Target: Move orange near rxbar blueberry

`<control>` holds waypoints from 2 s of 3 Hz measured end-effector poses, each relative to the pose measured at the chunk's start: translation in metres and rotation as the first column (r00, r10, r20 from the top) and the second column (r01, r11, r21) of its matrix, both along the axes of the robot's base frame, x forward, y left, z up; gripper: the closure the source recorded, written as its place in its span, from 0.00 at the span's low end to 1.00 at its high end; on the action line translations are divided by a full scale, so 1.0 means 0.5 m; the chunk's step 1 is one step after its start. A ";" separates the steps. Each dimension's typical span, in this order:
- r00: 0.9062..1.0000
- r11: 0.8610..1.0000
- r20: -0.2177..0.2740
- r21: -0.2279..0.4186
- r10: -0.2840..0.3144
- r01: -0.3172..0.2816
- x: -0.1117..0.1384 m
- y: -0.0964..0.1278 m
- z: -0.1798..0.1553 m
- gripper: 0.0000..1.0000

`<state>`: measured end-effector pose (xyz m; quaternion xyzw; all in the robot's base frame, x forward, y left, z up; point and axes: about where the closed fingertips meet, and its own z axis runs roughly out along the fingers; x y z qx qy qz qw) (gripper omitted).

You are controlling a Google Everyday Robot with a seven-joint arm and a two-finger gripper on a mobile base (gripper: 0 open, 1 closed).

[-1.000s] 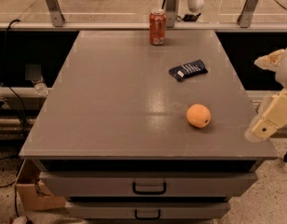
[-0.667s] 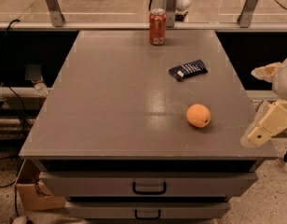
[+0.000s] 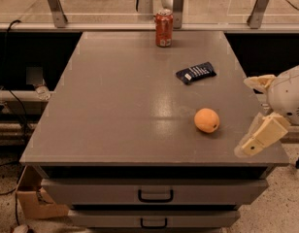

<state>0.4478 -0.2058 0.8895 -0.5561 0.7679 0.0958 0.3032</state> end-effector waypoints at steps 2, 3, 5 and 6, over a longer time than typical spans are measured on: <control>0.999 0.996 0.032 0.087 0.017 -0.020 0.025 0.032 -0.053 0.00; 0.999 0.993 0.032 0.116 0.022 -0.026 0.036 0.048 -0.068 0.00; 0.999 0.989 -0.008 0.142 0.032 -0.030 0.043 0.081 -0.089 0.18; 0.999 0.989 -0.041 0.147 0.025 -0.019 0.041 0.087 -0.090 0.41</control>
Offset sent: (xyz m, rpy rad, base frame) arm 0.0229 0.0204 -0.0426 0.1445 -0.0408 0.0125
